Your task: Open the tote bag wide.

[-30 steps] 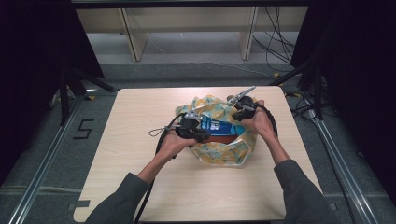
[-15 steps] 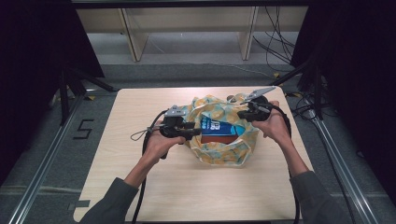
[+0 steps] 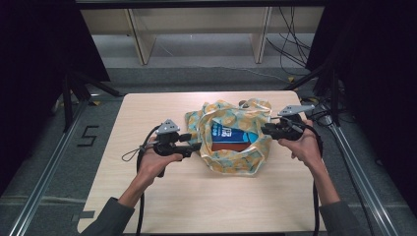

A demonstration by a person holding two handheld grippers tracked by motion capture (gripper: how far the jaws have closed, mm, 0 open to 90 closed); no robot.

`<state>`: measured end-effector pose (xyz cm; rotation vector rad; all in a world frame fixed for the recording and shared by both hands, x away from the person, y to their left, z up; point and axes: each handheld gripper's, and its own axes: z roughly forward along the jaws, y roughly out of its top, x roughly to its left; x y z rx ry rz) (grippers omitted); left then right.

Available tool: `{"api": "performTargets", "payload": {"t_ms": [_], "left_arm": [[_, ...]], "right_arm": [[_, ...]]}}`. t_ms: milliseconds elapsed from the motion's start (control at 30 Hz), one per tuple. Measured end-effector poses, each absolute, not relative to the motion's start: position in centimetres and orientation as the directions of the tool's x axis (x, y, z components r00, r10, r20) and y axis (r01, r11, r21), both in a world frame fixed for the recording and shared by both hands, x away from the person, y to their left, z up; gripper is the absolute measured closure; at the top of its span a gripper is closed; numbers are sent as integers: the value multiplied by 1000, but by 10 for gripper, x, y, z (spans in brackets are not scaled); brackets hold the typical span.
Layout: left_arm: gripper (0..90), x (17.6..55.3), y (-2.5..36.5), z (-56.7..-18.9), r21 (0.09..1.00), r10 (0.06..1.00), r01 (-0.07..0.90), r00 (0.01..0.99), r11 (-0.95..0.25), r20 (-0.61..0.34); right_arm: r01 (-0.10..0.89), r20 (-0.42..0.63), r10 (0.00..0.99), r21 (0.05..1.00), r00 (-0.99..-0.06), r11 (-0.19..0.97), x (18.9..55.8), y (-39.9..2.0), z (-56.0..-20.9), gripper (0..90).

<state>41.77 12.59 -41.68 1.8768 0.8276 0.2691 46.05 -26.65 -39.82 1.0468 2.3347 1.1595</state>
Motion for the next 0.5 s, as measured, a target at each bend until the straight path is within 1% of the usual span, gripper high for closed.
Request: {"api": "performTargets", "payload": {"t_ms": [67, 133, 167, 333, 500], "left_arm": [[400, 414, 128, -419, 877, 652, 415, 739, -243, -169], [386, 409, 129, -421, 869, 658, 432, 731, -241, -181], [381, 408, 130, -422, 869, 657, 430, 733, -246, -177], [353, 399, 134, -426, 867, 658, 427, 734, -255, -168], [331, 391, 136, -430, 868, 663, 425, 731, -257, -161]], "right_arm": [[462, 29, 736, 795, -677, 393, 455, -267, -400, 675], [472, 51, 741, 800, -669, 371, 450, -266, -402, 639], [461, 41, 741, 806, -670, 373, 448, -266, -402, 616], [466, 56, 742, 808, -669, 359, 439, -265, -403, 537], [462, 41, 738, 803, -673, 377, 429, -266, -409, 490]]}}
